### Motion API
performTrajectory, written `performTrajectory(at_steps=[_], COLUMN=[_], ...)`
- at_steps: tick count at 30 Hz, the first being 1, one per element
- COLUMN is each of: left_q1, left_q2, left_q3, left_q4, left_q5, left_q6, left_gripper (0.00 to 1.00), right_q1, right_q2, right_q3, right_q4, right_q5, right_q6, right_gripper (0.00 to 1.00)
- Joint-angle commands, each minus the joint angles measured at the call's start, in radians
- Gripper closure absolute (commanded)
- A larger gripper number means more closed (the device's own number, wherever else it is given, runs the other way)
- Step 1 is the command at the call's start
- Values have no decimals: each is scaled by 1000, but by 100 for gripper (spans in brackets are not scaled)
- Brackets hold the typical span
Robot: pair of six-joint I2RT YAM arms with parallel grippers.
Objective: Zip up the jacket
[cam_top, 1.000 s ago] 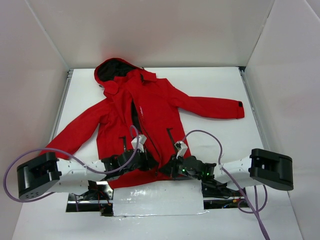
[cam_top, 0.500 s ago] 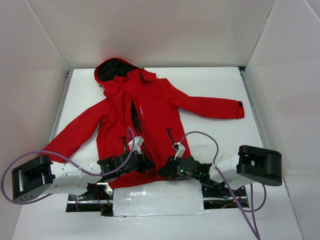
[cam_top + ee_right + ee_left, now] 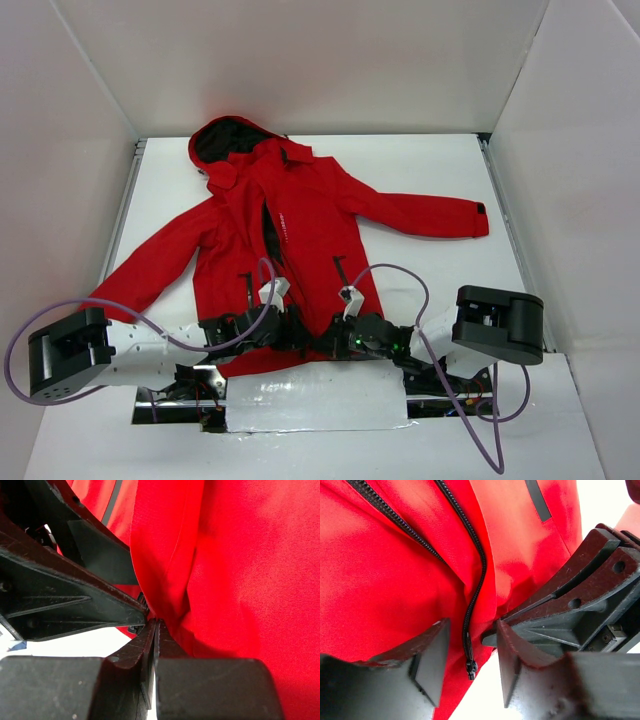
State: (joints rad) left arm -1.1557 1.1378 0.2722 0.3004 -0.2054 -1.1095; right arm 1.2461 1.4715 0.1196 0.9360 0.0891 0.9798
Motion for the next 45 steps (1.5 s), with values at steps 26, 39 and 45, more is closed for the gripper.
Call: performTrajectory(at_steps=[26, 39, 45], left_q1=[-6, -6, -6], left_q2=[-38, -273, -319], left_q3=[-76, -128, -153], left_q4=[269, 330, 388], left_q5=[-11, -42, -26], left_q6=[42, 128, 146], left_gripper=[100, 100, 100], right_q1=[1, -45, -112], right_q2=[-63, -326, -333], right_q3=[-57, -28, -52], right_q4=[139, -35, 42], right_q5=[1, -24, -123], right_q6=[-7, -128, -145], right_gripper=[45, 37, 39])
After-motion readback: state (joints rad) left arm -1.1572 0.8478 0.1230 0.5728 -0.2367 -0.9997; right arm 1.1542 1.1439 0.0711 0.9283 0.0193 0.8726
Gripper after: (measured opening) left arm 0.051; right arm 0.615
